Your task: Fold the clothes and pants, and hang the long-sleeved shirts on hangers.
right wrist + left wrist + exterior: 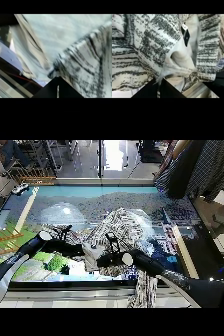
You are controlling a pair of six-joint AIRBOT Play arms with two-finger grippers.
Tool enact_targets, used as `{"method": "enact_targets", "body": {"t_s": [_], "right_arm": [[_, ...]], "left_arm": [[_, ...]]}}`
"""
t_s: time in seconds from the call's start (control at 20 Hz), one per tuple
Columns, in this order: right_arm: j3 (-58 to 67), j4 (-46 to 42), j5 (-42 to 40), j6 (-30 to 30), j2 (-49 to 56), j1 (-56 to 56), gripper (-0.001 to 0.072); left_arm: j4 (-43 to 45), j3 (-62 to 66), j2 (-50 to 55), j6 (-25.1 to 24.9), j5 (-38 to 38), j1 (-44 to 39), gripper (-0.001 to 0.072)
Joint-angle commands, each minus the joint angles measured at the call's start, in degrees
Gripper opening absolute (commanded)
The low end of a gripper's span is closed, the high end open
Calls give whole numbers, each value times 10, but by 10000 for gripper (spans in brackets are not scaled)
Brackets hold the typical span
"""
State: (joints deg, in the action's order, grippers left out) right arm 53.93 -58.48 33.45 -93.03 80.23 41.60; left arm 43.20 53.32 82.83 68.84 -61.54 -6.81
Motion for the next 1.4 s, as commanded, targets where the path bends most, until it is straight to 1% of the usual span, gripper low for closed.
{"method": "enact_targets", "body": {"t_s": [0.0, 0.1, 0.15, 0.25, 0.3, 0.4, 0.45, 0.5, 0.65, 0.7, 0.8, 0.85, 0.95, 1.0, 1.05, 1.1, 1.15, 1.25, 1.35], "right_arm": [[49, -50, 2, -27, 1, -3, 17], [100, -134, 89, -34, -7, -26, 16], [135, -190, 150, -36, -19, -43, 16], [209, -288, 242, -36, -51, -81, 15], [245, -316, 263, -35, -72, -100, 15], [319, -332, 274, -16, -117, -136, 15], [354, -332, 271, -3, -138, -149, 15], [389, -331, 272, 2, -158, -159, 14], [468, -320, 257, 25, -199, -160, 14], [489, -310, 250, 28, -206, -155, 14], [513, -299, 246, 42, -208, -142, 14], [511, -297, 244, 42, -207, -135, 14], [501, -296, 251, 42, -192, -121, 14], [490, -295, 251, 42, -181, -113, 14], [478, -295, 251, 42, -167, -107, 14], [466, -293, 251, 42, -150, -100, 14], [454, -292, 250, 42, -134, -92, 14], [428, -292, 250, 42, -98, -79, 14], [405, -292, 248, 42, -65, -67, 14]], "left_arm": [[-13, 0, -28, -7, -17, 4, 21], [-14, 9, -56, -7, -42, 16, 20], [-15, 26, -71, -7, -66, 30, 20], [-33, 92, -104, -7, -132, 65, 20], [-56, 130, -118, -7, -163, 79, 20], [-108, 214, -145, -7, -205, 96, 20], [-132, 255, -158, -7, -212, 96, 20], [-155, 290, -169, -7, -210, 95, 20], [-261, 392, -179, -8, -202, 94, 20], [-283, 422, -179, -17, -194, 94, 20], [-280, 447, -179, -29, -191, 94, 20], [-254, 446, -176, -28, -198, 93, 20], [-125, 429, -169, 13, -215, 80, 21], [-49, 405, -168, 19, -219, 73, 44], [21, 378, -168, 33, -223, 72, 230], [84, 353, -169, 49, -224, 74, 521], [158, 330, -169, 58, -225, 83, 709], [310, 289, -169, 80, -225, 114, 704], [418, 244, -170, 104, -215, 179, 702]]}}
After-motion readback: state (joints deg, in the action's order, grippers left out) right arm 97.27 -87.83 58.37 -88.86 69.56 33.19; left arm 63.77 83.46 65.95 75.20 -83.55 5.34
